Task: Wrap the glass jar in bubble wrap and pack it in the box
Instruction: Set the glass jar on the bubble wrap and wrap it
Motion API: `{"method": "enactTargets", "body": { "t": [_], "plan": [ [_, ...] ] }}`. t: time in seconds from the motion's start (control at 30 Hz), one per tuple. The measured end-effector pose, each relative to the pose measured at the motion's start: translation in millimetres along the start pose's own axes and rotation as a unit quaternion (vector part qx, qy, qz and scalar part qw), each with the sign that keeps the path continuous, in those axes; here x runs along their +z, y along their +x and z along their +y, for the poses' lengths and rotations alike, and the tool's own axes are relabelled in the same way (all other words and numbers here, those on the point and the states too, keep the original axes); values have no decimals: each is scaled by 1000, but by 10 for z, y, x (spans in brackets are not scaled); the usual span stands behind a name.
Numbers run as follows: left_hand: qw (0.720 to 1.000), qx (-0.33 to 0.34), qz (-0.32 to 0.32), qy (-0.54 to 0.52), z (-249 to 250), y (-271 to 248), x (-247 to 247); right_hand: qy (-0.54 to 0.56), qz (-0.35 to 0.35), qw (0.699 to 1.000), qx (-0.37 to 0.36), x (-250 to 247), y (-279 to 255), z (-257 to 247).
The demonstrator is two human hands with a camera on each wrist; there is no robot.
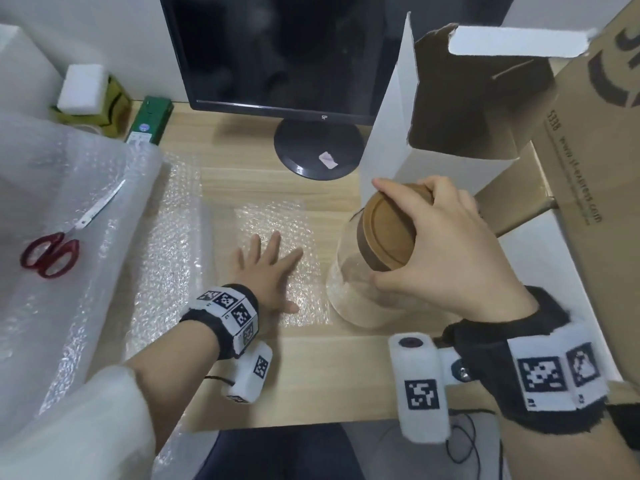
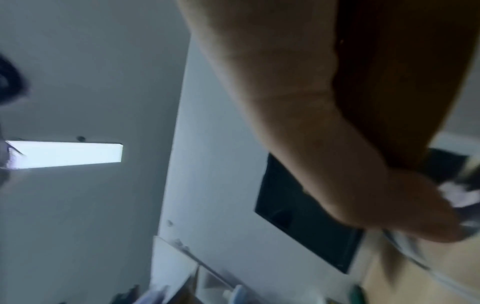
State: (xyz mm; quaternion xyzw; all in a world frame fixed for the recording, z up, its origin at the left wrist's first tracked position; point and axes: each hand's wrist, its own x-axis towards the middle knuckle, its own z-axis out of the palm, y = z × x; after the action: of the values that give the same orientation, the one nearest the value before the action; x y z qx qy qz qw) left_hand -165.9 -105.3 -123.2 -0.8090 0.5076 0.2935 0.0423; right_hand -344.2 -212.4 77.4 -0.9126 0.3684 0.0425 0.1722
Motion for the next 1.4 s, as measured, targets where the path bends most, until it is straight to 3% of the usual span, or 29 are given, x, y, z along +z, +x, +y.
{"method": "enactTargets", "body": {
  "t": [0.13, 0.2, 0.27, 0.3, 0.37, 0.47, 0.53, 0.6, 0.7, 0.83, 0.97, 1.13, 1.2, 1.3, 1.4],
  "plan": [
    [998, 59, -13, 13, 79, -98, 73, 22, -58, 998, -33, -218, 92, -182],
    [995, 81, -42, -42, 88, -135, 101, 36, -106, 993, -48, -222, 214, -253],
    [979, 98, -83, -161, 68, -182, -4, 54, -151, 985, -56, -179, 359, -287],
    [953, 106, -103, -264, 49, -215, -76, 60, -176, 981, -58, -152, 425, -297],
    [874, 81, -122, -462, 8, -301, -192, 64, -239, 967, -61, -70, 546, -326],
    [794, -14, -150, -589, -54, -344, -166, 50, -314, 946, -63, 85, 719, -407],
    [732, -15, -192, -653, -78, -325, -75, 44, -338, 938, -57, 159, 838, -461],
    [704, 14, -212, -677, -89, -330, -55, 45, -343, 937, -46, 220, 973, -481],
    [662, 24, -179, -727, -80, -361, -86, 68, -328, 942, -26, 300, 1149, -445],
    [600, 28, -158, -784, -179, -303, -52, 177, -257, 950, 26, 576, 1326, -383],
    [585, 12, -151, -797, -197, -182, -26, 256, -185, 946, 66, 791, 1376, -330],
    [619, -14, -123, -776, -115, -158, -83, 406, -116, 900, 106, 951, 1160, 51],
    [637, -25, -127, -760, -96, -162, -137, 481, -98, 858, 150, 1056, 959, 233],
    [645, -34, -133, -752, -81, -132, -162, 566, -133, 784, 216, 1210, 594, 415],
    [647, -32, -131, -750, -90, -129, -164, 604, -132, 742, 260, 1393, 377, 536]
  ]
}}
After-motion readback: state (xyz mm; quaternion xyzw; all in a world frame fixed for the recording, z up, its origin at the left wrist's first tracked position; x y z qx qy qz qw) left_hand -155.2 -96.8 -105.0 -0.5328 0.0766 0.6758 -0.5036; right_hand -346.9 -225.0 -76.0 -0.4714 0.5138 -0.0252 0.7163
